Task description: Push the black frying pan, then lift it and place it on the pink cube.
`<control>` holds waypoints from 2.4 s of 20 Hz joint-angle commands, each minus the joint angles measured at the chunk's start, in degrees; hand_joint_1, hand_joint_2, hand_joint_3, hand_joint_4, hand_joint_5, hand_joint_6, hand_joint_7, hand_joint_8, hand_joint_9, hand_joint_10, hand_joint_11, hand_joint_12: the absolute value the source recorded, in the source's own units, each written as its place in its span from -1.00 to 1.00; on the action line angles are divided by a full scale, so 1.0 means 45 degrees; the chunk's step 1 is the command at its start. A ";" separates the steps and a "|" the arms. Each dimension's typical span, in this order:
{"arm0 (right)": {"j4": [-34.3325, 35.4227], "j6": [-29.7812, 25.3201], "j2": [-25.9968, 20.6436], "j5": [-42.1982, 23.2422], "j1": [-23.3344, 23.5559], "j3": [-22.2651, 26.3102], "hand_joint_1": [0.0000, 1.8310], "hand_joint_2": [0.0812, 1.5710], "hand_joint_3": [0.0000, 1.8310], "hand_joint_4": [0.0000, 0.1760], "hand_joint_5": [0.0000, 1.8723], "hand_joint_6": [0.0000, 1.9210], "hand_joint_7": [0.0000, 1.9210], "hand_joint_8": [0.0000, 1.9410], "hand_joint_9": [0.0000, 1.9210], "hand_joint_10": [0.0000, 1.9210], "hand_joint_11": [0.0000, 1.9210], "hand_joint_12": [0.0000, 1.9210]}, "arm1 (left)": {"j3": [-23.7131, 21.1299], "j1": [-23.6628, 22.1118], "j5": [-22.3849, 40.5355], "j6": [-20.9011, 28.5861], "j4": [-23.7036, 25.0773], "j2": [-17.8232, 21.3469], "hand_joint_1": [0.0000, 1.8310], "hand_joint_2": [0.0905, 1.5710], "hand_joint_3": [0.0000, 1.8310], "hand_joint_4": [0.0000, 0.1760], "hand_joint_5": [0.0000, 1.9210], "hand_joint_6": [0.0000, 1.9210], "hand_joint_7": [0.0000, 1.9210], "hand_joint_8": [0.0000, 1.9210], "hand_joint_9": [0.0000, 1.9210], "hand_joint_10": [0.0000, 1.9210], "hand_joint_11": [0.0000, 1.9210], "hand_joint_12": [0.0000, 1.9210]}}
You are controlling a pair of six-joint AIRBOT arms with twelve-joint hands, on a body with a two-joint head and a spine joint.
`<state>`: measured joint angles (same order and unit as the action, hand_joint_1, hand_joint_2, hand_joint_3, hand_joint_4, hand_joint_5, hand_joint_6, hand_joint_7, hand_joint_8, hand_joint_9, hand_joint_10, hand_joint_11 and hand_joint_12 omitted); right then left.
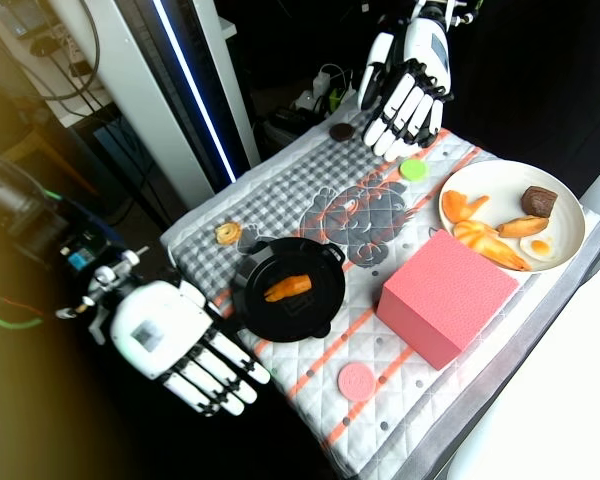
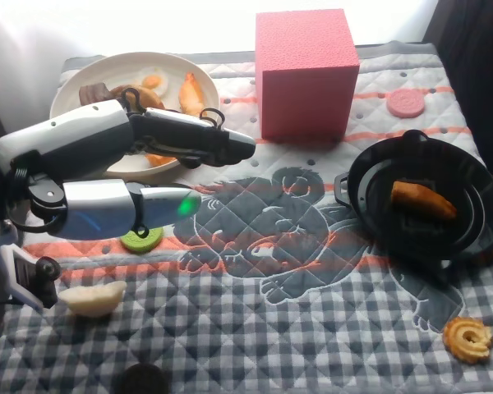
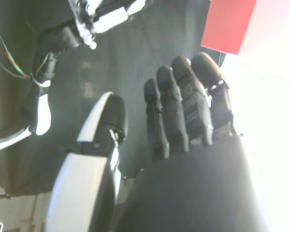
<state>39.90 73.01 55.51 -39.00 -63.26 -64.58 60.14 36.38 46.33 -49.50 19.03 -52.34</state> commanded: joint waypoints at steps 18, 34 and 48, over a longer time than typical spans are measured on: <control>-0.0606 -0.0326 -0.0967 -0.6553 -0.0215 0.1948 0.51 0.71 -1.00 -1.00 0.29 1.00 0.62 1.00 0.75 1.00 0.74 1.00 | -0.0054 0.0875 0.2149 -0.0092 -0.1450 0.0105 -0.03 0.71 -1.00 -1.00 -0.36 -0.98 -0.36 -0.99 -0.59 -0.38 -1.00 0.45; -0.1779 -0.1368 -0.2116 -0.9097 0.0145 0.2710 0.62 0.65 -1.00 -1.00 0.28 1.00 0.60 1.00 0.75 1.00 0.75 1.00 | -0.0112 0.1392 0.2644 -0.0204 -0.2144 0.0143 -0.27 0.85 -0.99 -1.00 -0.39 -0.99 -0.37 -0.99 -0.65 -0.22 -1.00 0.60; -0.2280 -0.1345 -0.0578 -0.4663 0.3841 0.0221 0.57 0.62 -1.00 -1.00 0.28 1.00 0.51 1.00 0.65 1.00 0.65 1.00 | -0.0148 0.1625 0.2773 -0.0204 -0.2278 0.0147 -0.28 0.81 -1.00 -1.00 -0.38 -0.99 -0.39 -0.99 -0.64 -0.33 -1.00 0.61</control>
<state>31.14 67.22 53.21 -54.39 -46.39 -63.57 59.79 43.88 51.92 -50.78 10.07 -51.99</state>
